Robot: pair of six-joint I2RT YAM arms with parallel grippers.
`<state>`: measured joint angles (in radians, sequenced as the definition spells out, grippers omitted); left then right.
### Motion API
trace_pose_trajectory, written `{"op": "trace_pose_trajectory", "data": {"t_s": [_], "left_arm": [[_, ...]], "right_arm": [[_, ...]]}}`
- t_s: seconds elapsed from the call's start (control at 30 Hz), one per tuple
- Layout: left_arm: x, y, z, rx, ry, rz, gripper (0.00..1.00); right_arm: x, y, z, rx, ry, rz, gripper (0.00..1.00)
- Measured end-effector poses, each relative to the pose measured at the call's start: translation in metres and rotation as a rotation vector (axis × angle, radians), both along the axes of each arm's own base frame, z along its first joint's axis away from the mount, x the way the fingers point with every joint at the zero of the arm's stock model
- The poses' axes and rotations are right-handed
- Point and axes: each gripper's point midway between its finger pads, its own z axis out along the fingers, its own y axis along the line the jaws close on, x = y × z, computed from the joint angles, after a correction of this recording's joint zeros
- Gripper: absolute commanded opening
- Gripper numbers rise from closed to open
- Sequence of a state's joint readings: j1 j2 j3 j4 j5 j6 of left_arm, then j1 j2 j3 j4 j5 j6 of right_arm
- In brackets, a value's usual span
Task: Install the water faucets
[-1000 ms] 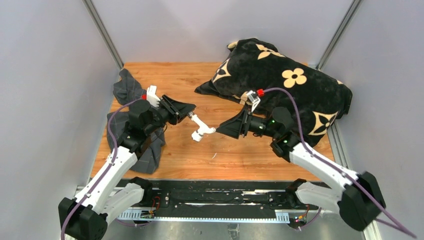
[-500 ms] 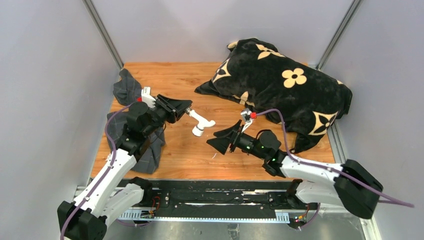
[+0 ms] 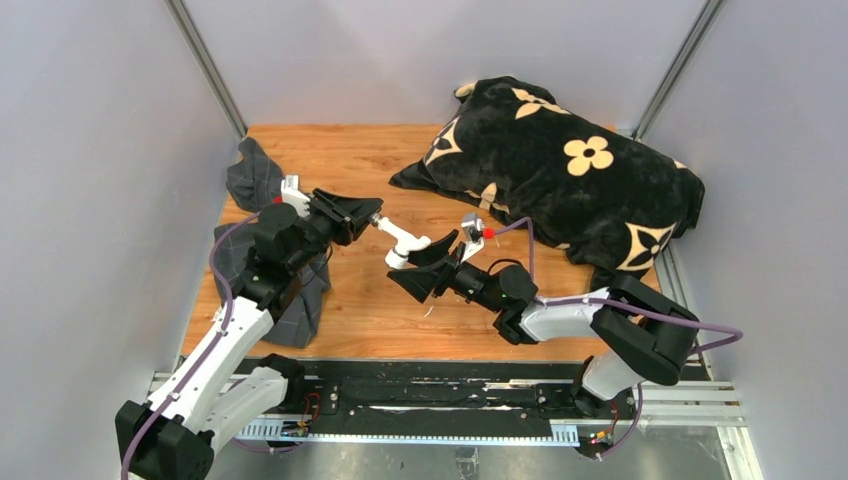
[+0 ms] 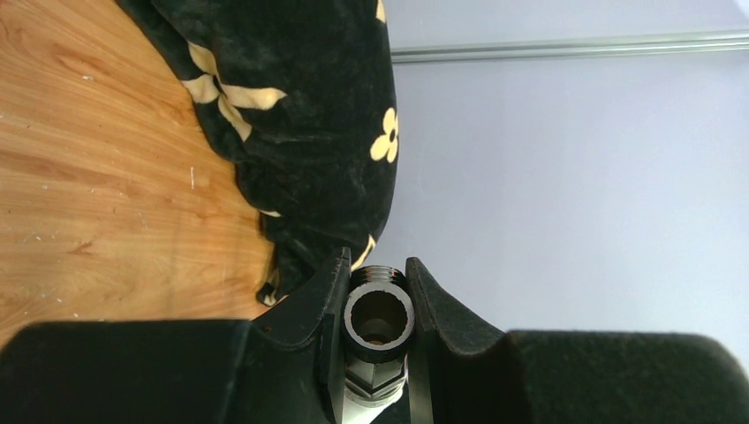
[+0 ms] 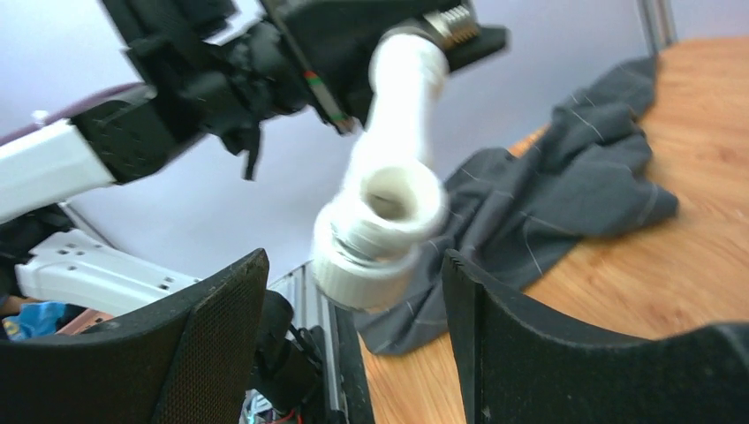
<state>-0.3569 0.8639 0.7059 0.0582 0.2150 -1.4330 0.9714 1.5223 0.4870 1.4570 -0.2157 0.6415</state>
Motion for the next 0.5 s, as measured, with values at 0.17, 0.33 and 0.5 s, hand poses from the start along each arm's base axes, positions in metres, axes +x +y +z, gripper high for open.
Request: {"op": "trace_pose_trajectory", "data": {"t_s": [0.17, 0.33, 0.5], "left_arm": [[0.001, 0.001, 0.000, 0.000, 0.001, 0.007, 0.00], [0.000, 0.000, 0.003, -0.019, 0.004, 0.000, 0.00], [-0.001, 0.000, 0.003, -0.011, -0.003, -0.002, 0.00]], "right_arm": [[-0.016, -0.001, 0.028, 0.053, -0.083, 0.061, 0.76], [-0.029, -0.003, 0.042, 0.035, -0.125, 0.109, 0.70], [-0.041, -0.006, 0.043, -0.011, -0.144, 0.155, 0.71]]}}
